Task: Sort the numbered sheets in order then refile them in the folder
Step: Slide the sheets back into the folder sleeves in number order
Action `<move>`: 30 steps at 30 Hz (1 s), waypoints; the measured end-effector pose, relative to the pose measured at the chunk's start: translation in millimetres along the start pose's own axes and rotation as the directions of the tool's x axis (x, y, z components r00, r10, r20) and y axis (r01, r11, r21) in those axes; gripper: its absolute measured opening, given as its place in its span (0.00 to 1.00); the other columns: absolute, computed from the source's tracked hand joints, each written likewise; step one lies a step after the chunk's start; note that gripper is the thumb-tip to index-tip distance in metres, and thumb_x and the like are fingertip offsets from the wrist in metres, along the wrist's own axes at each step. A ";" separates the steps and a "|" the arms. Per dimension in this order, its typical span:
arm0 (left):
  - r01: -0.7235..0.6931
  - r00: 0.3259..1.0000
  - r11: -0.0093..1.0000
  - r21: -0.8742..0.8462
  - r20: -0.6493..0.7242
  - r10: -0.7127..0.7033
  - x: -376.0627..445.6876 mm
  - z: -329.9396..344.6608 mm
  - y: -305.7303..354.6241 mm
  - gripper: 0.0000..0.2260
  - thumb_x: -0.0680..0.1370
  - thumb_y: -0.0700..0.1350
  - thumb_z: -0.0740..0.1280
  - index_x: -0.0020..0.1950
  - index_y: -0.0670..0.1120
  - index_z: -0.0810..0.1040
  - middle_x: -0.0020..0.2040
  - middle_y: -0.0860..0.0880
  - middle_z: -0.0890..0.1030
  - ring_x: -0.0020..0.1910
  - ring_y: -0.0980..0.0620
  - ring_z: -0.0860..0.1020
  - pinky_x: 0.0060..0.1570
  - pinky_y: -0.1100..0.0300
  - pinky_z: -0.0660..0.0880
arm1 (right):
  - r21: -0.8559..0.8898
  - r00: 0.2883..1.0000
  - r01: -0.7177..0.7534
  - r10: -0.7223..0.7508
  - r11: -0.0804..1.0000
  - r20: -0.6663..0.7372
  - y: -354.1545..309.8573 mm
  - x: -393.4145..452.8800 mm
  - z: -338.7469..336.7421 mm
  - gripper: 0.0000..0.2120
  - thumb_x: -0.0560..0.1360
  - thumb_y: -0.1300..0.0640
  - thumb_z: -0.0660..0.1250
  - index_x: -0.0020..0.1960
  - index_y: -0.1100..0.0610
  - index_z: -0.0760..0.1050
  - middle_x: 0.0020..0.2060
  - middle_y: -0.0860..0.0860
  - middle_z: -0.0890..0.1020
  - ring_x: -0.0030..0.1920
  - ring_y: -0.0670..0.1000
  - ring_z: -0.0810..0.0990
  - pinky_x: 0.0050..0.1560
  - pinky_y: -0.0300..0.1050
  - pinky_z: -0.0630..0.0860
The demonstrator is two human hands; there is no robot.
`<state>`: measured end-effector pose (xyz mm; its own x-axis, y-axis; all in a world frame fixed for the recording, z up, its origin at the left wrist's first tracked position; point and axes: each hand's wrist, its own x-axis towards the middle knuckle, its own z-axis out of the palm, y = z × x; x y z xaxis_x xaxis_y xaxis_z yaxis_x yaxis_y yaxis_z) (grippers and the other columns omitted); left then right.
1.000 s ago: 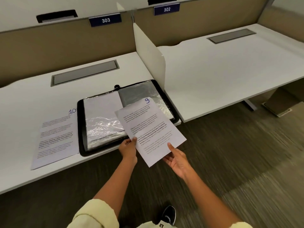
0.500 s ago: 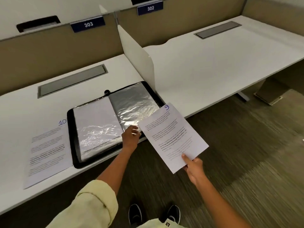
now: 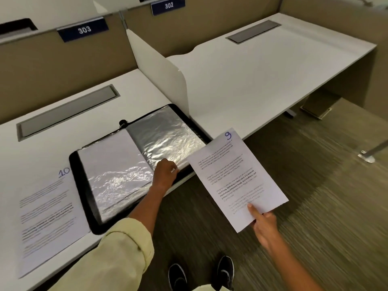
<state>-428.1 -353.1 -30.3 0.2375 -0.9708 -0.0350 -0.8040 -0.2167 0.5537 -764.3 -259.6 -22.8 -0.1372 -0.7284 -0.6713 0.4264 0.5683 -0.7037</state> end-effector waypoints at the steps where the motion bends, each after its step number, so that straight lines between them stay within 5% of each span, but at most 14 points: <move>1: -0.011 1.000 1.000 0.000 0.015 0.011 0.6 -0.2 -1.6 0.03 0.75 0.43 0.72 0.43 0.45 0.85 0.42 0.47 0.79 0.42 0.52 0.74 0.42 0.62 0.64 | 0.024 1.000 0.006 -0.006 1.000 -0.005 1.0 -3.0 1.3 0.15 0.76 0.69 0.67 0.60 0.57 0.76 0.56 0.55 0.82 0.58 0.54 0.81 0.57 0.52 0.77; 7: -0.055 0.998 0.997 -0.058 0.036 0.057 1.9 -13.1 -6.9 0.06 0.76 0.36 0.66 0.42 0.42 0.83 0.42 0.46 0.81 0.41 0.52 0.75 0.42 0.62 0.66 | 0.089 0.999 0.033 -0.030 0.996 -0.035 8.0 -15.1 11.7 0.14 0.76 0.70 0.67 0.58 0.56 0.76 0.55 0.54 0.82 0.56 0.52 0.81 0.47 0.45 0.81; 11: -0.027 1.000 0.994 -0.104 -0.003 0.027 2.3 -18.3 -7.0 0.08 0.73 0.32 0.65 0.39 0.43 0.78 0.38 0.47 0.79 0.38 0.51 0.75 0.39 0.60 0.68 | 0.106 0.998 0.064 -0.063 0.992 -0.012 14.8 -20.6 16.9 0.23 0.70 0.67 0.71 0.64 0.59 0.75 0.56 0.55 0.83 0.57 0.52 0.81 0.42 0.39 0.82; 17: 0.078 0.991 0.966 -0.245 -0.083 -0.101 -1.1 -17.7 -1.7 0.08 0.70 0.29 0.65 0.45 0.41 0.74 0.35 0.46 0.77 0.31 0.54 0.73 0.31 0.62 0.68 | 0.031 0.993 0.116 -0.116 0.993 0.004 30.7 -28.6 20.4 0.22 0.71 0.67 0.71 0.64 0.57 0.76 0.59 0.55 0.83 0.61 0.53 0.81 0.66 0.55 0.74; 22: 0.101 0.981 0.947 -0.304 -0.130 -0.147 -2.9 -17.5 0.0 0.11 0.69 0.32 0.70 0.47 0.44 0.73 0.36 0.47 0.79 0.32 0.53 0.75 0.31 0.63 0.69 | -0.019 0.984 0.175 -0.175 0.984 -0.038 44.1 -40.8 24.9 0.23 0.66 0.63 0.79 0.58 0.55 0.78 0.54 0.53 0.85 0.56 0.53 0.83 0.63 0.60 0.77; 26: -0.002 0.986 0.962 -0.274 -0.162 -0.044 -7.0 -14.2 -3.0 0.07 0.72 0.33 0.69 0.43 0.44 0.76 0.38 0.49 0.79 0.37 0.50 0.76 0.38 0.57 0.72 | -0.100 0.975 0.180 -0.190 0.979 -0.111 60.8 -47.3 31.8 0.11 0.74 0.65 0.72 0.54 0.53 0.80 0.47 0.50 0.87 0.53 0.56 0.83 0.61 0.69 0.75; 30: -0.104 0.977 0.980 -0.167 -0.204 0.069 -13.6 -11.0 -2.2 0.05 0.75 0.34 0.66 0.43 0.43 0.76 0.41 0.48 0.77 0.39 0.50 0.73 0.39 0.58 0.68 | -0.140 0.971 0.189 -0.207 0.972 -0.124 72.6 -59.1 48.3 0.09 0.75 0.64 0.71 0.51 0.52 0.79 0.44 0.48 0.87 0.51 0.53 0.84 0.52 0.58 0.81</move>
<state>-423.6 -338.3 -21.9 0.2874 -0.9419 0.1736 -0.7219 -0.0940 0.6855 -682.0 -193.8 -23.0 -0.3317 -0.7771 -0.5349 0.2635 0.4681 -0.8435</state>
